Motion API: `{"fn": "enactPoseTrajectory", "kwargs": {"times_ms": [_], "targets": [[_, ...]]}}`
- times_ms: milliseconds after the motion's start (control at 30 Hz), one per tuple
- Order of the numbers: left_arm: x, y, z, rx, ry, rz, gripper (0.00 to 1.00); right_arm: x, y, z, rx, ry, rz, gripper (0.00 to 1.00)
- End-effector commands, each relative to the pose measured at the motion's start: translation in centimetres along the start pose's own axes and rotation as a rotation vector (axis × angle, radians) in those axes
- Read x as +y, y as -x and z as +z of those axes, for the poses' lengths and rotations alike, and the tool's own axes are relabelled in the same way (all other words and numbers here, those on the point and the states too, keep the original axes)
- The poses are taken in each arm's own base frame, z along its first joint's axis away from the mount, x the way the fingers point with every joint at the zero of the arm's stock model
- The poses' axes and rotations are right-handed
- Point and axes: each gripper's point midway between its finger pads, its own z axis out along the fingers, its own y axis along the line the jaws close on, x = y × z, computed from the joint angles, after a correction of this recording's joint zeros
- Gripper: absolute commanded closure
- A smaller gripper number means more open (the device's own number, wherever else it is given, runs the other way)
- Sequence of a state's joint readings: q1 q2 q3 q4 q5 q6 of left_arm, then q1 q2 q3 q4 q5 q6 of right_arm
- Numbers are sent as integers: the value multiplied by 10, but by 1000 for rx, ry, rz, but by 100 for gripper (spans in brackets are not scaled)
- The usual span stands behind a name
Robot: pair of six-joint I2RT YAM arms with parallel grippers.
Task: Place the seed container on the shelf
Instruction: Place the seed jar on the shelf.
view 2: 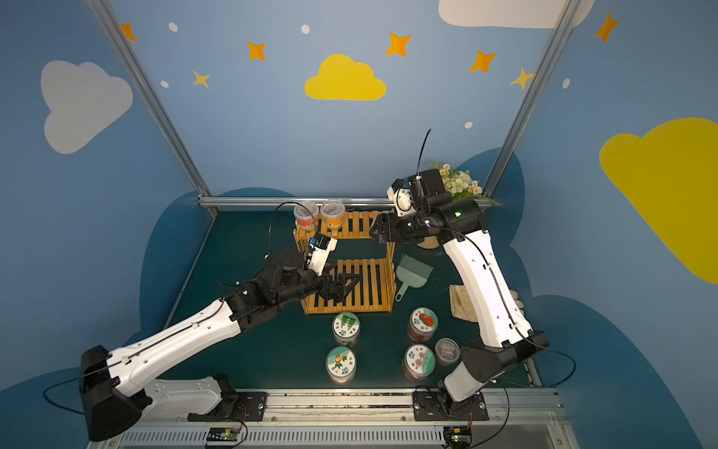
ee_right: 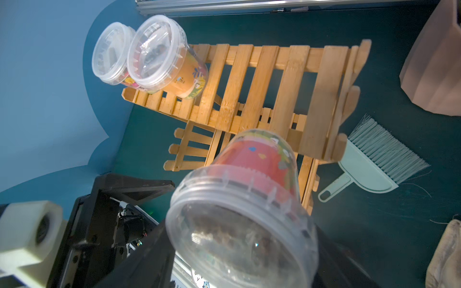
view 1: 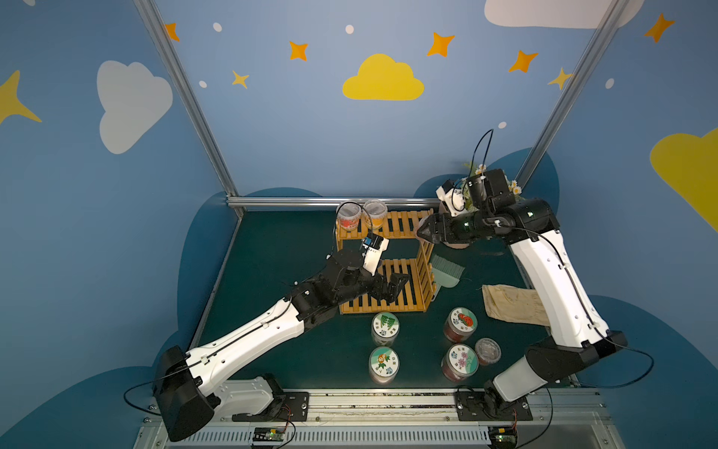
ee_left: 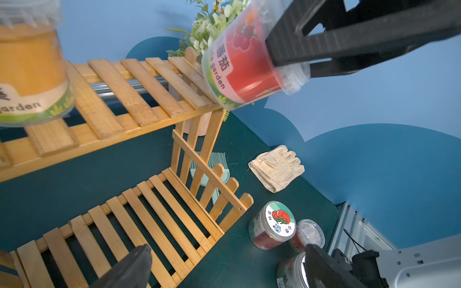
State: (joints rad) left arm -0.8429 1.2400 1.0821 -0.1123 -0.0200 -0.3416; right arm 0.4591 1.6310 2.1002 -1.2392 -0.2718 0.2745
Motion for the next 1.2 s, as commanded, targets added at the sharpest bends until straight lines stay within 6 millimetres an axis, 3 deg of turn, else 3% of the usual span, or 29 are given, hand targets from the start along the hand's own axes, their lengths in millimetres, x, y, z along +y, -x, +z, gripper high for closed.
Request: {"fn": "enactPoseTrajectory", "kwargs": {"times_ms": [0,533,1167], "targets": [[9,9,-10,-36,30,-25,0,2,8,3,0,-31,-31,25],[33,20,-29,-73,83,-86,0,8,19,40,92,-16,-22,25],[34,21,-35,-79,81,-92,0,-1,29,58,104,-43,-8,21]]}}
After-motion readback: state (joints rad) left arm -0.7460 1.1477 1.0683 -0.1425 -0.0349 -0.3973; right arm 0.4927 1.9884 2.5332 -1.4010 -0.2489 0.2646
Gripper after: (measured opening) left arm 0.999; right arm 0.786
